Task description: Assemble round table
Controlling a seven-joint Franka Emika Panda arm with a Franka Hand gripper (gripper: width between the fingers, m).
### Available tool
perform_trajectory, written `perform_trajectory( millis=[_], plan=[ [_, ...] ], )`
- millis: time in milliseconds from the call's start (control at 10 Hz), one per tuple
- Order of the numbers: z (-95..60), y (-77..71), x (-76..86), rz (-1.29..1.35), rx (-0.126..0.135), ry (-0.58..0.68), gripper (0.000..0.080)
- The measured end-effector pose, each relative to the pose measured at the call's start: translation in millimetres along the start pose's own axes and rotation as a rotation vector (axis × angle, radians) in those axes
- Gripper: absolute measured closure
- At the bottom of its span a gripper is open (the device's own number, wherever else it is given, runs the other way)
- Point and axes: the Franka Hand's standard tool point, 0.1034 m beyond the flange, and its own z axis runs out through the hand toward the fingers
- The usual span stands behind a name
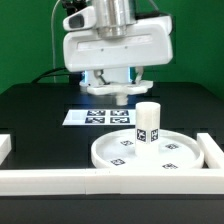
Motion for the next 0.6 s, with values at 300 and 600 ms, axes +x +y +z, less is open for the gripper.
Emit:
perform_trajectory(
  millis=[300,600],
  plan=[
    [-9.4,-26.2,14.3,-0.014,0.021,0.004,0.0347],
    [-11.2,-31.2,19.7,-0.128,0.007,-0.005,0.0347]
  ],
)
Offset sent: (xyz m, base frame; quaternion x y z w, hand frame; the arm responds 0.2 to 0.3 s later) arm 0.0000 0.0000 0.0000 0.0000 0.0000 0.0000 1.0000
